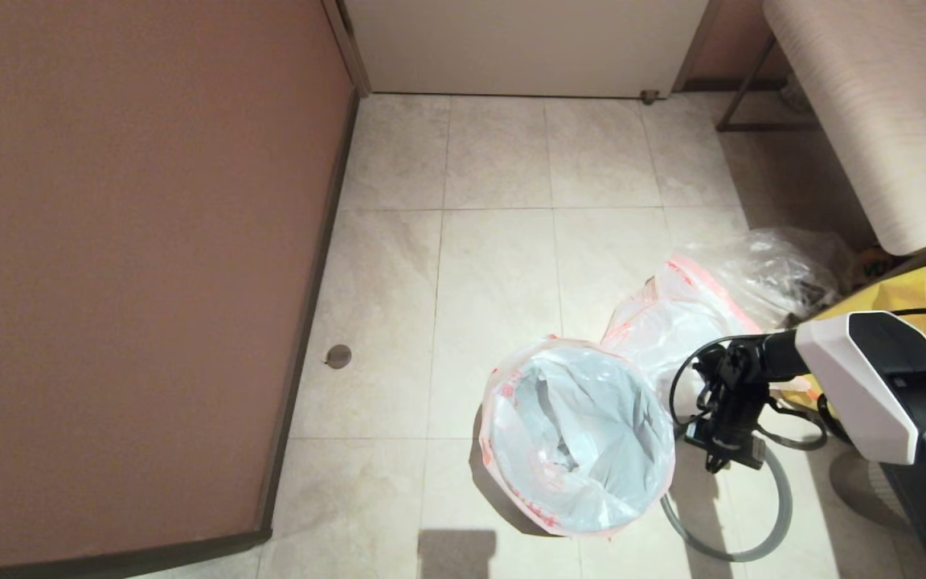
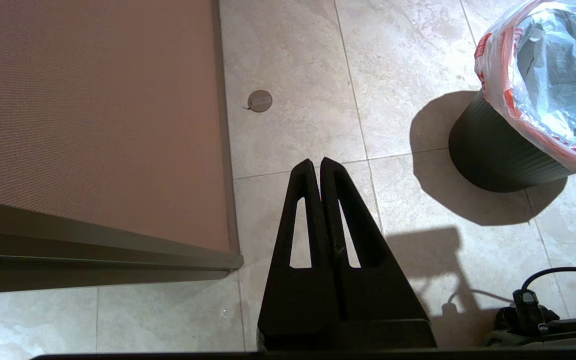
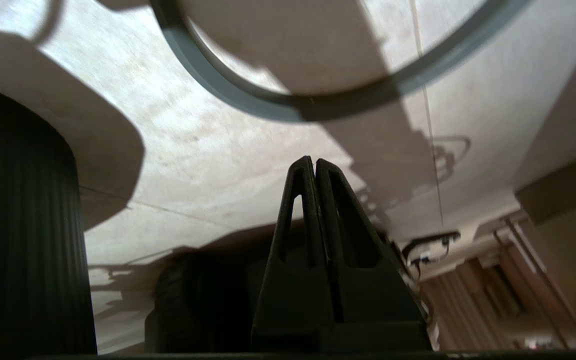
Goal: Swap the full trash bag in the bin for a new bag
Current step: Place the trash can ring on the trash can
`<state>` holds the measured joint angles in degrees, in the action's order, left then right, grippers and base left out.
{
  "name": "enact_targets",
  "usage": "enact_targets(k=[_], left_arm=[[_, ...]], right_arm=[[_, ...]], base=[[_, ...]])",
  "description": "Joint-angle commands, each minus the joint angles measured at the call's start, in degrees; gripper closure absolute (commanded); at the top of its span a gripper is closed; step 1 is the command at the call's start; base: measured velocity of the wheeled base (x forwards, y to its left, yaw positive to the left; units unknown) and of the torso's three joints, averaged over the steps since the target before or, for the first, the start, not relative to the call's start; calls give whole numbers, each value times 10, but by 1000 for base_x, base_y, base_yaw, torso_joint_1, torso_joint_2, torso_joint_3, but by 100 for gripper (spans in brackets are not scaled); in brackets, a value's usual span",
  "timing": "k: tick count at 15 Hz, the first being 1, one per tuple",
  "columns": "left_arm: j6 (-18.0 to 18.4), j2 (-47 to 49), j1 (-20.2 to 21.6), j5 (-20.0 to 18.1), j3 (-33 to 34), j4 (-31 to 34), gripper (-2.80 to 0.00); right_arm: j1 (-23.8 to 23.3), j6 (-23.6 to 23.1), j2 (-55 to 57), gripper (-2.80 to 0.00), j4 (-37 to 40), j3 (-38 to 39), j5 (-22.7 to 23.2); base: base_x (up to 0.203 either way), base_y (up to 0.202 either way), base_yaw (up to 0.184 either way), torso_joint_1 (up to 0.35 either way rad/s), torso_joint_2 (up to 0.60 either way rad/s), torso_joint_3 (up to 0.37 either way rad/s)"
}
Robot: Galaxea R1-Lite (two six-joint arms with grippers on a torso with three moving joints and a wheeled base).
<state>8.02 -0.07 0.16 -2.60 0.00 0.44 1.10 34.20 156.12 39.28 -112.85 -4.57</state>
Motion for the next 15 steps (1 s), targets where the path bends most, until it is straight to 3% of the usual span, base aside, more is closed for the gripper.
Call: enact_targets(k=[1, 2, 5, 10, 13, 15], left_arm=[[1, 1, 0, 0, 0, 0, 0], [1, 1, 0, 0, 0, 0, 0], [1, 1, 0, 0, 0, 0, 0], [1, 1, 0, 0, 0, 0, 0], [1, 1, 0, 0, 0, 0, 0], [1, 1, 0, 0, 0, 0, 0]], right_arm=[[0, -12, 17, 0, -19, -3, 0], [4, -14, 17, -280, -39, -3, 0], [6, -40, 16, -280, -120, -3, -1], [47, 41, 37, -280, -145, -3, 0], [54, -41, 63, -280, -153, -3, -44], [52, -87, 43, -280, -176, -2, -37]], base=[[0, 0, 0, 0, 0, 0], [0, 0, 0, 0, 0, 0], [0, 0, 0, 0, 0, 0], [0, 0, 0, 0, 0, 0], [0, 0, 0, 0, 0, 0], [0, 0, 0, 0, 0, 0]])
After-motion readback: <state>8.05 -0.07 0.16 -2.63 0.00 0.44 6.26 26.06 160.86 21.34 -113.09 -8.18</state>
